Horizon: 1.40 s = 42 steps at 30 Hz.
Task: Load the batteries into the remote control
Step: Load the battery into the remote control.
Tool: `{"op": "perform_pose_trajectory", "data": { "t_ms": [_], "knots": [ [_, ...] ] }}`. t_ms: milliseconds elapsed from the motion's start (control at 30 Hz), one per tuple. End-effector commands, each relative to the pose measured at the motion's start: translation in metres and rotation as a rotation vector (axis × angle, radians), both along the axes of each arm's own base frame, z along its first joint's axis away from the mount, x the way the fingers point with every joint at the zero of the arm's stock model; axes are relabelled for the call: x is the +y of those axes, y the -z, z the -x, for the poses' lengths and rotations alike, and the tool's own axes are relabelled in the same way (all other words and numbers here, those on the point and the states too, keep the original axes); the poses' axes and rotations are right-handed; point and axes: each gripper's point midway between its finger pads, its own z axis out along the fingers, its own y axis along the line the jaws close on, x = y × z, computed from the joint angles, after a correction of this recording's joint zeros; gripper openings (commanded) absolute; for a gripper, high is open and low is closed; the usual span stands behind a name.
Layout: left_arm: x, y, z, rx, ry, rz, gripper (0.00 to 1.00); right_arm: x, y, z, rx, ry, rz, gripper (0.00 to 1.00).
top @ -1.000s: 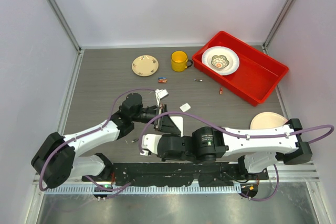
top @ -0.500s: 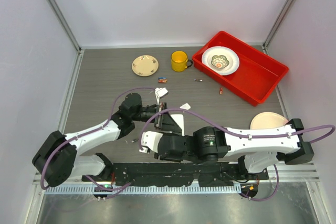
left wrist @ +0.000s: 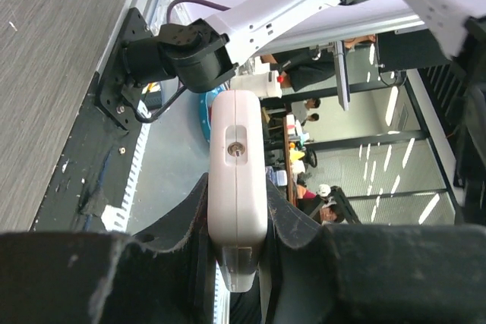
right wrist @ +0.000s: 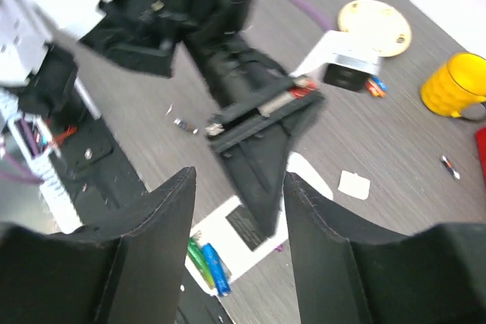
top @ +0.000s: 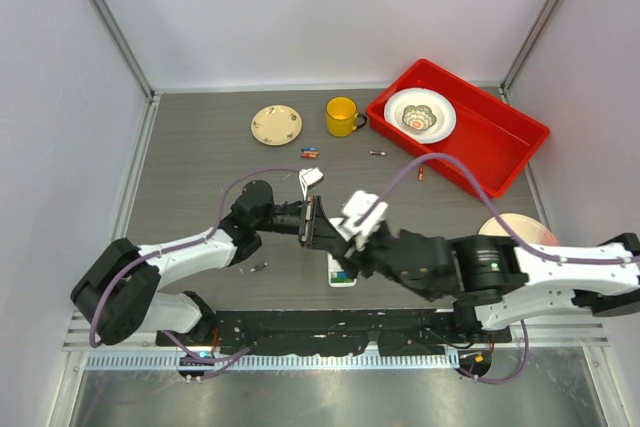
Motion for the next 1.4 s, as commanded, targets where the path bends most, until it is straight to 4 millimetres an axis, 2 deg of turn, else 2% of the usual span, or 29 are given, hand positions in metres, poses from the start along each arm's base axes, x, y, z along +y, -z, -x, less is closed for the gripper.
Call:
{"op": "perform_pose_trajectory", "data": {
  "t_ms": [0, 67, 100, 167, 200, 400, 600, 967, 1067, 1367],
  "knots": [
    [-0.003, -0.015, -0.008, -0.061, -0.055, 0.089, 0.0, -0.046, -0.027, -0.036, 0.07, 0.326, -0.417, 0.57],
    [-0.005, -0.016, -0.017, -0.082, -0.11, 0.109, 0.0, -0.07, -0.029, -0.043, 0.137, 0.417, -0.558, 0.58],
    [-0.005, -0.016, -0.021, -0.09, -0.138, 0.113, 0.0, -0.073, -0.014, -0.044, 0.152, 0.435, -0.563, 0.59],
    [-0.005, -0.018, -0.031, -0.108, -0.202, 0.13, 0.0, -0.078, -0.004, -0.043, 0.211, 0.458, -0.617, 0.6],
    [-0.005, -0.02, -0.034, -0.123, -0.222, 0.138, 0.0, -0.083, 0.008, -0.042, 0.225, 0.466, -0.613, 0.61],
    [0.002, -0.029, -0.065, -0.155, -0.436, 0.208, 0.0, -0.091, 0.042, -0.042, 0.323, 0.527, -0.67, 0.61],
    [0.015, -0.032, -0.088, -0.136, -0.607, 0.259, 0.0, -0.094, 0.058, -0.043, 0.325, 0.56, -0.653, 0.61],
    [0.032, -0.034, -0.09, -0.144, -0.688, 0.299, 0.0, -0.103, 0.072, -0.056, 0.242, 0.699, -0.562, 0.59],
    [0.034, -0.033, -0.089, -0.142, -0.697, 0.297, 0.0, -0.098, 0.073, -0.061, 0.229, 0.742, -0.543, 0.59],
    [0.044, -0.023, -0.083, -0.143, -0.718, 0.279, 0.0, -0.108, 0.081, -0.087, 0.27, 0.848, -0.581, 0.56]
  ]
}}
